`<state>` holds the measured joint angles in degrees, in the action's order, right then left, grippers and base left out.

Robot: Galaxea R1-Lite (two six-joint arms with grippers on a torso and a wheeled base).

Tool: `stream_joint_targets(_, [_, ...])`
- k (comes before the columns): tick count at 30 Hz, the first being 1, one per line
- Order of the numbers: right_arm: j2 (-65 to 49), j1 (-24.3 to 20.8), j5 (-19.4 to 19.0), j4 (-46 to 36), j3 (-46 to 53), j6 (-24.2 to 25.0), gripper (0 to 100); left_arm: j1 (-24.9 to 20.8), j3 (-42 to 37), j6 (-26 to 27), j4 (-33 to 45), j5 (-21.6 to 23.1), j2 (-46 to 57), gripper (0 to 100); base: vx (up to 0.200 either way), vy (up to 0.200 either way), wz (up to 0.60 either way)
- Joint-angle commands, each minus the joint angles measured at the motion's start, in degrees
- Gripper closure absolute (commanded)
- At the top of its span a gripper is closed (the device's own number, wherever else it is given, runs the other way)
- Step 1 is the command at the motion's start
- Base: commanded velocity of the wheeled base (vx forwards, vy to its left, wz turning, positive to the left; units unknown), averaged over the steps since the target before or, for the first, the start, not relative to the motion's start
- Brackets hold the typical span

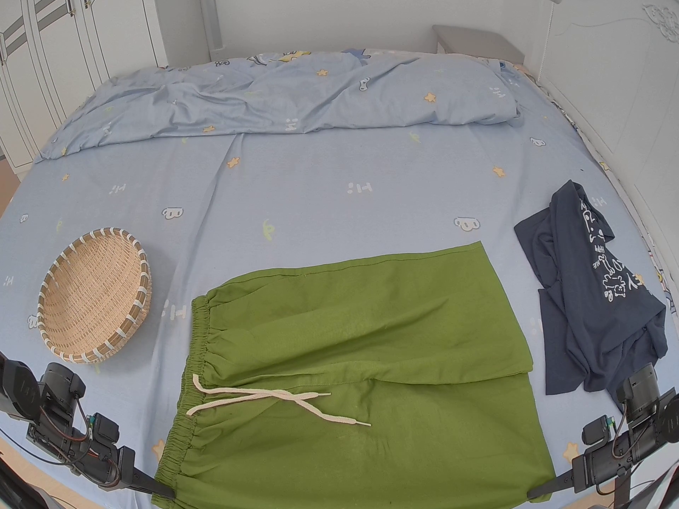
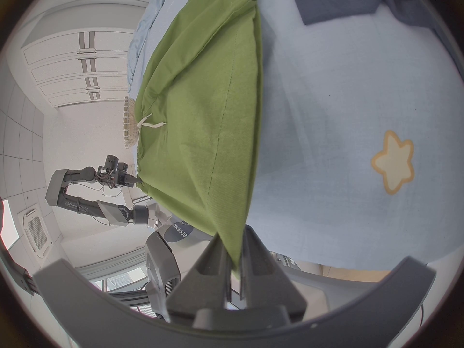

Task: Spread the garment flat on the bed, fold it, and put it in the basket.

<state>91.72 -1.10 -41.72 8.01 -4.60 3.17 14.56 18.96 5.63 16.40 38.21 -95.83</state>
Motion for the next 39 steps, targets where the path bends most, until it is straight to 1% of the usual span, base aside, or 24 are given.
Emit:
stream_joint_targets(1, [0.39, -0.84, 0.32, 0.43, 0.29, -0.01, 100, 0.03, 0.47, 0.08, -0.31, -0.06, -0.23, 100, 0.0, 0.0, 0.0])
stream_joint_targets(5, [0.74, -1.63, 1.64, 1.75, 0.9, -0.01, 100, -0.05, 0.38, 0.08, -0.4, -0.06, -0.15, 100, 0.0, 0.0, 0.0])
stream_joint_targets(7, [0.74, -1.63, 1.64, 1.75, 0.9, -0.01, 100, -0.05, 0.38, 0.08, -0.4, -0.06, -0.15, 100, 0.0, 0.0, 0.0])
stream_joint_targets(8, [1.53, -2.51, 2.52, 3.24, 1.61, -0.01, 100, -0.14, 0.2, 0.34, -0.4, -0.06, -0.15, 0, 0.0, 0.0, 0.0])
stream_joint_targets(9, [2.5, -3.21, 2.96, 4.65, 2.31, -0.01, 0, -0.41, 0.29, 0.52, -0.4, -0.24, -0.23, 0, 0.0, 0.0, 0.0])
stream_joint_targets(14, [3.11, -3.56, 3.04, 8.51, 4.16, -0.09, 0, -0.67, 0.64, 0.43, -0.31, -0.15, -0.23, 0, 0.0, 0.0, 0.0])
stream_joint_targets(21, [0.12, -2.77, 2.6, 8.78, 4.51, -0.53, 0, -0.49, 1.26, 0.17, -0.05, 0.64, 0.56, 0, 0.0, 0.0, 0.0])
stream_joint_targets(24, [-9.72, -0.4, 2.78, 7.46, 2.66, -0.09, 0, 0.12, 4.25, -1.06, 2.32, 0.82, 7.06, 0, 0.0, 0.0, 0.0])
stream_joint_targets(26, [-13.59, 0.31, 3.13, 6.05, 0.99, -0.09, 0, -0.58, 6.36, -2.29, 4.17, 0.91, 9.08, 0, 0.0, 0.0, 0.0])
stream_joint_targets(27, [-17.37, 1.01, 3.13, 3.5, -1.38, -0.01, 0, -1.02, 8.9, -3.87, 6.28, 0.91, 10.31, 0, 0.0, 0.0, 0.0])
stream_joint_targets(29, [-21.5, 1.98, 3.22, -1.86, -5.6, -0.01, 0, -2.43, 12.68, -5.46, 8.39, 0.91, 10.66, 0, 0.0, 0.0, 0.0])
stream_joint_targets(32, [-26.24, 3.38, 3.31, -10.65, -15.18, -0.09, 0, -3.22, 19.01, -7.65, 8.92, 0.91, 10.31, 0, 0.0, 0.0, 0.0])
stream_joint_targets(33, [-26.24, 3.38, 3.31, -10.65, -15.18, -0.09, 0, -3.22, 19.01, -7.65, 8.92, 0.91, 10.31, 0, 0.0, 0.0, 0.0])
stream_joint_targets(35, [-26.51, 3.12, 3.31, -11.44, -20.54, -0.01, 0, -3.66, 23.06, -8.01, 8.56, 0.91, 8.91, 0, 0.0, 0.0, 0.0])
stream_joint_targets(36, [-26.51, 3.12, 3.31, -11.35, -20.89, -0.01, 0, -3.75, 23.32, -8.01, 8.48, 0.91, 8.73, 0, 0.0, 0.0, 0.0])
stream_joint_targets(37, [-25.89, 3.47, 3.31, -10.91, -25.37, 0.08, 0, -5.24, 26.22, -8.18, 7.86, 0.99, 6.97, 0, 0.0, 0.0, 0.0])
stream_joint_targets(39, [-23.08, 2.59, 3.22, -10.73, -30.74, 0.17, 0, -6.21, 29.91, -8.44, 6.98, 1.17, 5.22, 0, 0.0, 0.0, 0.0])
